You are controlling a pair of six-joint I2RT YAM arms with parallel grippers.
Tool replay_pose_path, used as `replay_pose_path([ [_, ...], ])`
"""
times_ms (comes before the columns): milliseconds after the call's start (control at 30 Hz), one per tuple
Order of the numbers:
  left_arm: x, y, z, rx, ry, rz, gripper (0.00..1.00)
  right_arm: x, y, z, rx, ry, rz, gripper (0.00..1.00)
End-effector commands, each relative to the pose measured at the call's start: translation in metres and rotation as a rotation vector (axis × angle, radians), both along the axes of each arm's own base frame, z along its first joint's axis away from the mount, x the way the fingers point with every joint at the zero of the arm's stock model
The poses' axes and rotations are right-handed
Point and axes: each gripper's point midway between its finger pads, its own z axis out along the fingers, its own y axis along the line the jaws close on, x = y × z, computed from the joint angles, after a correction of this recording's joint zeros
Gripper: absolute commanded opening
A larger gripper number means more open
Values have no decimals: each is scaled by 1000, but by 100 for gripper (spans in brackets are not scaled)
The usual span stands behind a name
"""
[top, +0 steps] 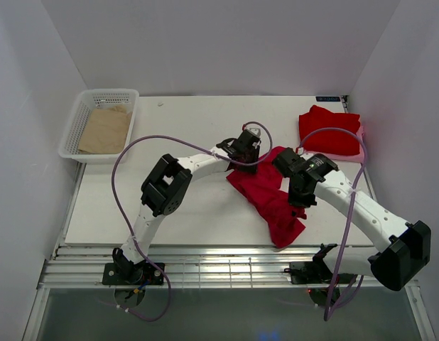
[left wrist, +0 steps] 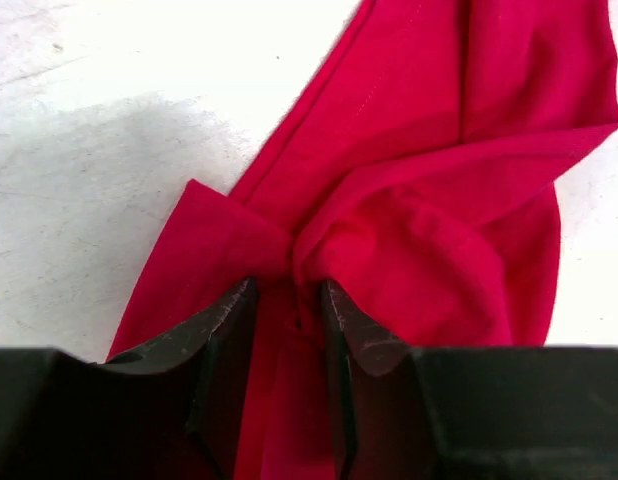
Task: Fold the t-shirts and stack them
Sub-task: Flatten out the tshirt
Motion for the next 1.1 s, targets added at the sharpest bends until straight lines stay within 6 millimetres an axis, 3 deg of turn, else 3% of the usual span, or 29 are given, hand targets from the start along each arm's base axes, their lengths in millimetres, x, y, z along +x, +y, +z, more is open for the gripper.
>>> replay_pose_path([
  [0, 14, 21, 15, 80, -92, 58, 43, -4, 2, 1, 36, -14, -15, 8],
  [133, 18, 23, 12, 118, -123, 49, 44, -5, 2, 2, 47, -20, -17, 8],
  [267, 20, 32, -7, 191, -131, 51, 43, -4, 5, 7, 65, -34, -17, 8],
  [333, 20, 43, -22, 247, -126, 67, 21, -2, 5, 9, 67, -42, -16, 8],
  [367, 17, 49, -31, 282, -114, 70, 0, -1, 5, 11, 69, -48, -16, 8],
  [433, 12, 65, -48, 348, -94, 96, 0, 3, 5, 13, 65, -67, -16, 8],
  [500, 14, 86, -40, 401, -119, 163, 0, 8, 5, 14, 52, -83, -17, 8],
  [533, 12, 106, -43, 435, -110, 197, 0, 10, 5, 14, 46, -88, -15, 8],
  [600, 16, 129, -29, 429, -116, 279, 0, 18, 3, 12, 7, -100, 5, 8],
  [633, 27, 147, -5, 394, -136, 340, 0, 25, 3, 11, -4, -114, 7, 8],
  [700, 30, 178, 8, 398, -136, 410, 0, 36, 0, 5, -59, -100, 33, 8],
  [733, 40, 200, 30, 373, -158, 470, 0, 48, 0, 7, -59, -114, 26, 8],
  [800, 49, 233, 45, 392, -183, 540, 0, 64, -5, 4, -105, -96, 44, 8],
  [833, 52, 242, 64, 389, -215, 553, 0, 80, -1, 10, -111, -114, 46, 8],
  [900, 58, 263, 81, 402, -246, 606, 0, 99, -8, 23, -147, -138, 54, 8],
  [967, 58, 272, 103, 380, -268, 638, 0, 122, -8, 46, -163, -192, 48, 8],
  [1067, 55, 273, 132, 317, -305, 666, 0, 140, -11, 74, -183, -247, 49, 8],
])
